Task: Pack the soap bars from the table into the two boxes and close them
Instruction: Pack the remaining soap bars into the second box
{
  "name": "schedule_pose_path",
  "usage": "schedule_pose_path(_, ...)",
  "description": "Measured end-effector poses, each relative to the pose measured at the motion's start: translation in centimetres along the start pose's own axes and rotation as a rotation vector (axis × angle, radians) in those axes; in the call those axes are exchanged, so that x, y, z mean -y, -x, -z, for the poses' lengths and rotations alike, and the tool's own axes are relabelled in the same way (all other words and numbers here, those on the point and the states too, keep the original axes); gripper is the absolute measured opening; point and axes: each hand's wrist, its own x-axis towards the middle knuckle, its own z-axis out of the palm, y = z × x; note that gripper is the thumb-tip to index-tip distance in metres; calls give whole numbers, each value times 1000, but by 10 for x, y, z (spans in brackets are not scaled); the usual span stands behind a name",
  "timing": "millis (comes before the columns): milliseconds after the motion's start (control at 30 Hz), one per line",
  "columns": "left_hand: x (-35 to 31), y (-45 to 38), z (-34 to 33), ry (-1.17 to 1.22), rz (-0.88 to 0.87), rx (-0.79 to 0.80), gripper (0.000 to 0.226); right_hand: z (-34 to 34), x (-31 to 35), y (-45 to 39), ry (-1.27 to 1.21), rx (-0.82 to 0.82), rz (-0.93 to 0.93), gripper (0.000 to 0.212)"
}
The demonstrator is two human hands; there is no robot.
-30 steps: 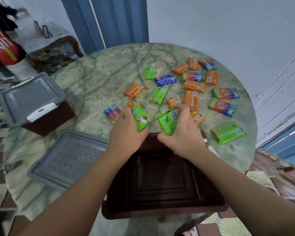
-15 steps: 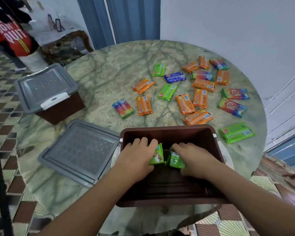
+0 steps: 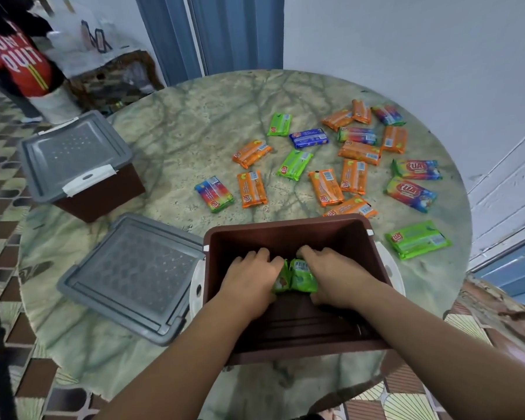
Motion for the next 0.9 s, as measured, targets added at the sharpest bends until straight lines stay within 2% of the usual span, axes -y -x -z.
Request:
schedule_pose_path(167,1,-2,1,-23,-4,-30,35,2,0,-3,53,-6,9,63)
schedule_pose_path(233,2,-2,-1,-23,-4,-19,37,4,0,-5,63,-15,17,60)
schedule_pose_path(400,2,-3,1,0,-6,1,46,7,1,-4,61,-21,19,66)
schedule_pose_path(600,-2,-1,8,113,20,-95,26,8,3,-2,37,-30,-5,66)
schedule_pose_path(900,-1,-2,3,174,75,-104,35,7,5,-2,33,-23,-16,66)
